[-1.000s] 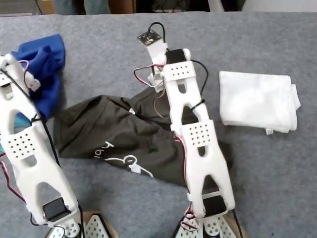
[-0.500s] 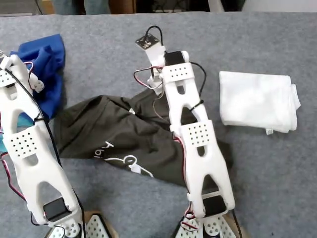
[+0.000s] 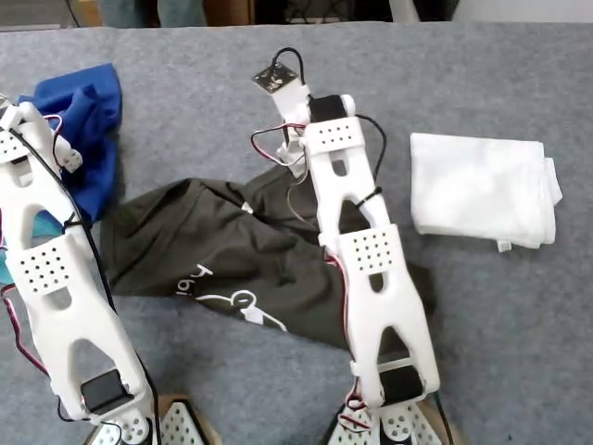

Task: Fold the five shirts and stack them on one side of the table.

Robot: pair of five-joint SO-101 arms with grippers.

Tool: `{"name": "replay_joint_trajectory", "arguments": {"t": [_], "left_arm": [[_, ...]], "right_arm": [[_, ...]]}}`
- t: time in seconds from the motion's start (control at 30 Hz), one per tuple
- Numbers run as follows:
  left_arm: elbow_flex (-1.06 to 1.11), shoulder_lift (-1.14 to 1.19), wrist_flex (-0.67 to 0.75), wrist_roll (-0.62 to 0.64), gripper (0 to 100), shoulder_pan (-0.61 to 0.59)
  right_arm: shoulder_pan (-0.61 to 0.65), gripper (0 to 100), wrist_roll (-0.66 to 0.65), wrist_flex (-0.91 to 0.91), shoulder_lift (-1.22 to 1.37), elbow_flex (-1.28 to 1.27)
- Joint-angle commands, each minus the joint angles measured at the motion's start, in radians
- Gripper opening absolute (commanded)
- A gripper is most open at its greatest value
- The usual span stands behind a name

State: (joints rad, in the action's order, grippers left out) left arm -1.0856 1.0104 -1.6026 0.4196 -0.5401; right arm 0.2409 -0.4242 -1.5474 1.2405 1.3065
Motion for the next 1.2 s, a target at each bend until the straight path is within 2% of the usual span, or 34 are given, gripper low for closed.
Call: {"name": "replay_joint_trajectory", "arguments": {"t": [0.0, 0.2, 0.3, 0.47, 0.6, 0.7, 0.8, 0.93, 1.07, 1.17], "left_arm": [[-0.031, -0.005, 0.008, -0.017, 12, -0.005], [-0.033, -0.006, 0.009, -0.017, 12, -0.005], [-0.033, -0.012, 0.008, -0.015, 14, -0.004], [-0.111, -0.014, -0.018, -0.015, 22, 0.004], [-0.361, -0.014, -0.143, -0.015, 22, 0.016], [-0.510, -0.015, -0.160, -0.009, 22, 0.047], [-0.579, -0.044, -0.160, -0.014, 22, 0.116], [-0.532, -0.094, -0.160, -0.014, 22, 0.255], [-0.433, -0.129, -0.160, -0.015, 22, 0.420], [-0.335, -0.124, -0.160, -0.037, 23, 0.498]], "right_arm": [[0.002, 1.4, 0.029, 0.003, -0.008, 0.067], [-0.126, 1.4, 0.233, 0.008, -0.002, 0.243], [-0.196, 1.4, 0.290, -0.018, -0.004, 0.363], [-0.247, 1.4, 0.288, -0.049, -0.096, 0.364], [-0.302, 1.4, 0.213, -0.091, -0.214, 0.364], [-0.362, 1.4, 0.160, -0.117, -0.297, 0.364], [-0.434, 1.4, 0.127, -0.120, -0.354, 0.364], [-0.502, 1.4, 0.106, -0.120, -0.406, 0.363], [-0.486, 1.4, 0.077, -0.120, -0.395, 0.355], [-0.451, 1.5, 0.057, -0.123, -0.357, 0.358]]}}
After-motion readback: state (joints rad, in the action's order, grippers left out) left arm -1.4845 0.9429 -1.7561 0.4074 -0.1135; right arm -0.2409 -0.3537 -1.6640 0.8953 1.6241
